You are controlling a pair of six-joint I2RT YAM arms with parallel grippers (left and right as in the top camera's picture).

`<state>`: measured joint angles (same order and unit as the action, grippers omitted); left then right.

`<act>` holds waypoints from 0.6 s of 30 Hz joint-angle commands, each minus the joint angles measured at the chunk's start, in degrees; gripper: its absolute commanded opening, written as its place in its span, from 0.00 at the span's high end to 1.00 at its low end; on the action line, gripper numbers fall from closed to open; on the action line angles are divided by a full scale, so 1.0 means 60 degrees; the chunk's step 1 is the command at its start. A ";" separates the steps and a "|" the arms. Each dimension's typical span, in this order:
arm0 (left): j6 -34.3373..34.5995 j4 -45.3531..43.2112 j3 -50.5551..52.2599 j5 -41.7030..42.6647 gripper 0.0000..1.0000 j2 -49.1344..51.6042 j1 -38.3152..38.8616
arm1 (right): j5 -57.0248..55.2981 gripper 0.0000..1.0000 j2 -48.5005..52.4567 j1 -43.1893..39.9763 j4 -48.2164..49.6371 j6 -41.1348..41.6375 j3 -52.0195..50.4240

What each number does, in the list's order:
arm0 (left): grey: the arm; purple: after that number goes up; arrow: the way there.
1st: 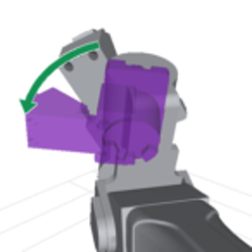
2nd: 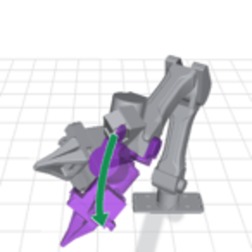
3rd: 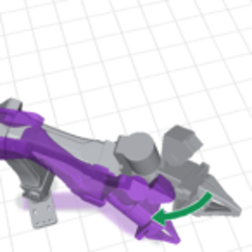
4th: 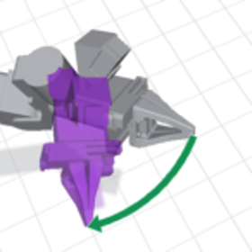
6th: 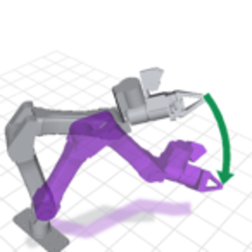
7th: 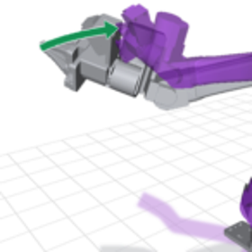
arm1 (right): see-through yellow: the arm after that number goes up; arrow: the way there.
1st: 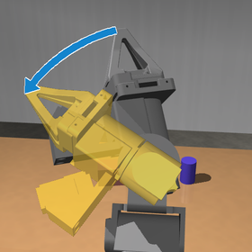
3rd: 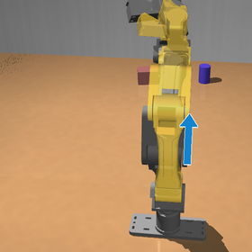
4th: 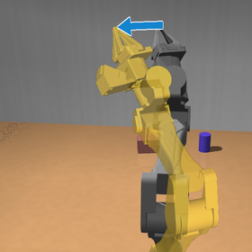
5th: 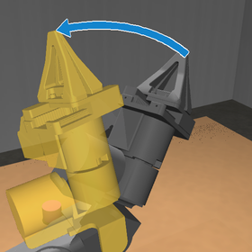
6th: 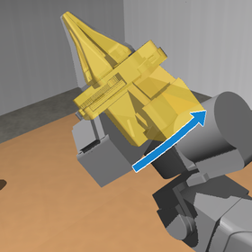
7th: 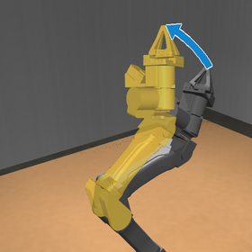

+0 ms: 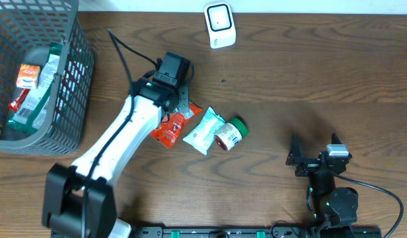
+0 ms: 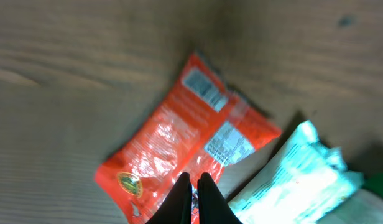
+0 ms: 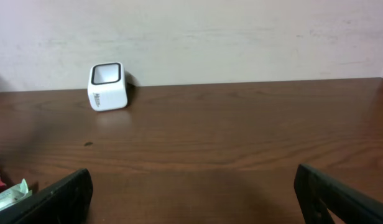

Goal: Scan the item barcode
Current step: 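Carry the red snack bag to the table left of the wipes, then lower the red bag, release, and push it against the wipes pack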

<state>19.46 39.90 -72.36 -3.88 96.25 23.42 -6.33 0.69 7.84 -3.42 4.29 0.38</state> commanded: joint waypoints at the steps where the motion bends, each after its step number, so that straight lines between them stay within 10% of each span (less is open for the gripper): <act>1: -0.0098 -0.0025 0.0382 0.0951 0.93 0.0718 0.0033 | -0.0117 0.01 -0.0044 -0.0113 -0.0029 -0.0036 -0.0011; 18: -0.0346 0.0732 0.0208 0.1038 0.93 0.0867 0.0022 | -0.0113 0.01 -0.0044 -0.0113 -0.0029 -0.0040 -0.0011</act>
<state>18.09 44.14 -69.73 1.85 106.67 23.46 -6.33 0.69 7.84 -3.42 4.29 0.38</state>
